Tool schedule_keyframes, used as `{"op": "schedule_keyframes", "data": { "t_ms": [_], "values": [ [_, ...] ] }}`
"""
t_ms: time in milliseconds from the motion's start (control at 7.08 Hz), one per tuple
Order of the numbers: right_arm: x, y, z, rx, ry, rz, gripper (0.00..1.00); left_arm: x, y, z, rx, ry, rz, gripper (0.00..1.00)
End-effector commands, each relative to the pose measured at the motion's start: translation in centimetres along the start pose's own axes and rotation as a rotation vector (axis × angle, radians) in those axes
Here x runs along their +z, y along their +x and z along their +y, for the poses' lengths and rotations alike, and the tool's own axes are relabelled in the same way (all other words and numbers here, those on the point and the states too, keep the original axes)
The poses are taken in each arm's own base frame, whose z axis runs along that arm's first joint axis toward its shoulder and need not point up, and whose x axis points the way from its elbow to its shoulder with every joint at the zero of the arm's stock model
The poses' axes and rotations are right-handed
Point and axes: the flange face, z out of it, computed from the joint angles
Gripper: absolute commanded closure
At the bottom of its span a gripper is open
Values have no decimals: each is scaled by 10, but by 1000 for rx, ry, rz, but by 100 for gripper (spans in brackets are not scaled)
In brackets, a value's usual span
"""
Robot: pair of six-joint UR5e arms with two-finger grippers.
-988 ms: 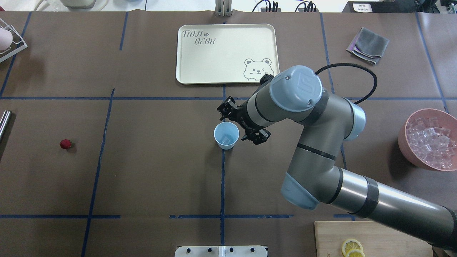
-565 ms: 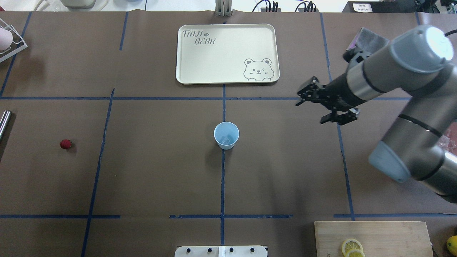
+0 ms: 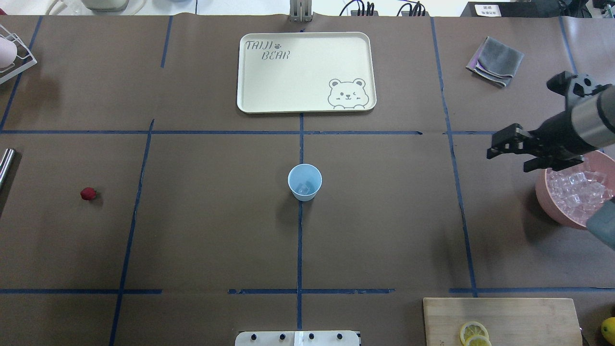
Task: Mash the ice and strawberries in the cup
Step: 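Move the right gripper back over the pink bowl of ice, then grasp another ice cube from the bowl with the right gripper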
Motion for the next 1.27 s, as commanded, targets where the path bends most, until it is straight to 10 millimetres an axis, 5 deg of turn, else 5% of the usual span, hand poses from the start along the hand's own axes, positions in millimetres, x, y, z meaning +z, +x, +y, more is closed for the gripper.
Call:
{"op": "schedule_keyframes", "data": {
  "t_ms": [0, 282, 1129],
  "values": [
    [11, 70, 18, -282, -11, 137, 9, 0, 0, 0, 1, 0, 0, 0],
    [37, 101, 16, -412, -52, 216, 7, 1, -1, 0, -2, -2, 0, 0],
    [60, 86, 3, -461, -79, 205, 15, 3, -2, 5, -6, -3, 2, 0]
  ]
}}
